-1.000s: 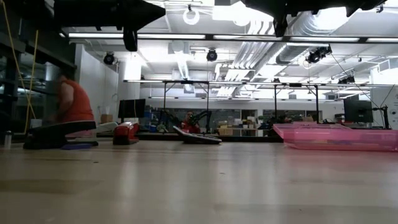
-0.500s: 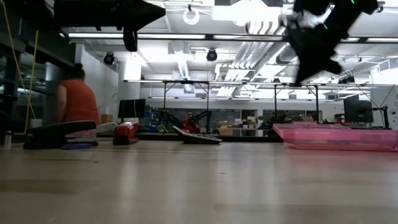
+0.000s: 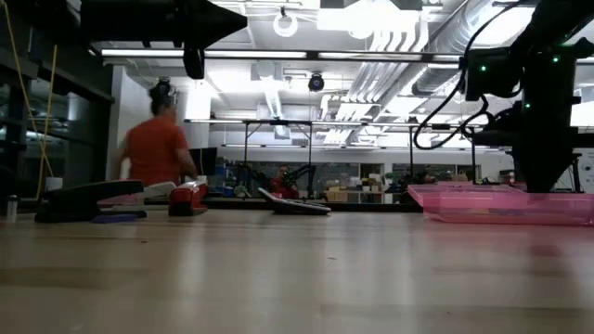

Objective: Pack school essentials
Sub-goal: Put the yellow eraser into the pink supply box

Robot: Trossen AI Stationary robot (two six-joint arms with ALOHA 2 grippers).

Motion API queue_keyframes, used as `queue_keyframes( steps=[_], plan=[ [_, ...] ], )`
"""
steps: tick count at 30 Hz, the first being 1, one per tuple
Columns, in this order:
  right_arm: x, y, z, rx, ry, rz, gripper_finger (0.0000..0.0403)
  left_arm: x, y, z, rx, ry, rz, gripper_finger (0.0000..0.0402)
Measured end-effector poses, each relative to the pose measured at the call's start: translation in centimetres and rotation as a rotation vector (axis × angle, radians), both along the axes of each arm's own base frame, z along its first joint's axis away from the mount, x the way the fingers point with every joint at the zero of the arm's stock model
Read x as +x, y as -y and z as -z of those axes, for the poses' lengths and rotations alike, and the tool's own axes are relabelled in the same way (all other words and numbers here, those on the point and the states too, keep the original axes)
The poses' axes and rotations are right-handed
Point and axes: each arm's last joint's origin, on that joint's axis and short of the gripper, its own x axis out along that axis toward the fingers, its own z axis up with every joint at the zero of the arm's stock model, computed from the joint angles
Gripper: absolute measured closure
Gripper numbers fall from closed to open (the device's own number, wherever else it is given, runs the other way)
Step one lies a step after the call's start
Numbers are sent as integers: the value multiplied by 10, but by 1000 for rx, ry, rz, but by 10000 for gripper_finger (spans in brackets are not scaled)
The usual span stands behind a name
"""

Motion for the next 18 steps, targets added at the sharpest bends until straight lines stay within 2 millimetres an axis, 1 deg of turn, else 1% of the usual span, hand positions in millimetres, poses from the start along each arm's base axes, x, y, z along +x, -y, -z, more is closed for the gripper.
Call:
queue_keyframes(
  steps=[6, 11, 14, 18],
  plan=[
    [-2, 8, 2, -2, -17, 73, 403, 0, 0, 0, 0, 0, 0, 401],
    [-3, 15, 7, 11, -60, 98, 397, 0, 0, 0, 0, 1, 0, 401],
    [-3, 17, 10, 24, -82, 109, 376, 0, 0, 0, 0, 0, 0, 401],
    [-2, 19, 11, 26, -83, 99, 333, 0, 0, 0, 0, 1, 0, 401]
  ],
)
